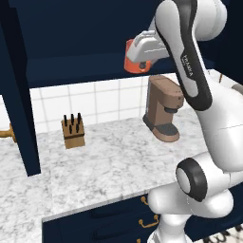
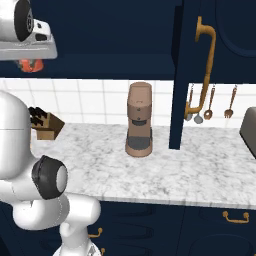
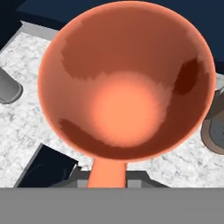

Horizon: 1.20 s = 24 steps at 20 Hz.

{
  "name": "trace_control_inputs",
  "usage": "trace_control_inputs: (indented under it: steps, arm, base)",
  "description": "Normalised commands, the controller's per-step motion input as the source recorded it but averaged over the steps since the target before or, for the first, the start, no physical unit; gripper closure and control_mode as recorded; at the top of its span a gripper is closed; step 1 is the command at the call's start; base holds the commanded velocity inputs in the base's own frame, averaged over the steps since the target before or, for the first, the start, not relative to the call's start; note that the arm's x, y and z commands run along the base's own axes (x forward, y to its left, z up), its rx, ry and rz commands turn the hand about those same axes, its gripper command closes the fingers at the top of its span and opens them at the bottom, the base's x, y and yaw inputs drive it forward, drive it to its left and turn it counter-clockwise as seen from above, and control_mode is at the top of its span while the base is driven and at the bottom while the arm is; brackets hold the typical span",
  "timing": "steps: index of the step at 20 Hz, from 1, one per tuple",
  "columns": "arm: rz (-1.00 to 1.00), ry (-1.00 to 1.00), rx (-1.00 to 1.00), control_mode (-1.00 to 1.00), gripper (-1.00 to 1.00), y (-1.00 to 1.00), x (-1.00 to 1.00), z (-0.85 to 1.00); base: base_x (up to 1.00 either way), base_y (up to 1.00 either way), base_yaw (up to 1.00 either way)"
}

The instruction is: Gather all objects into one cabinet and sort the glasses and bowls to opposite sides.

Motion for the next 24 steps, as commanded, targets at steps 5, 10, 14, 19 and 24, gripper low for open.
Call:
trace_control_inputs:
  steps: [5, 10, 14, 19, 24]
  arm:
    - [0.0, 0.0, 0.0, -1.0, 1.0, 0.04, -0.59, -0.01]
    - [0.0, 0.0, 0.0, 1.0, 1.0, 0.05, -0.15, -0.02]
    - [0.0, 0.0, 0.0, 1.0, 1.0, 0.0, 0.0, 0.0]
    - [0.0, 0.0, 0.0, 1.0, 1.0, 0.0, 0.0, 0.0]
    - [0.0, 0.0, 0.0, 1.0, 1.0, 0.0, 0.0, 0.0]
  base:
    - [0.0, 0.0, 0.0]
    - [-0.06, 0.01, 0.0]
    - [-0.89, -0.37, -0.11]
    - [-1.0, -0.86, -0.22]
    - [-1.0, -0.58, -0.2]
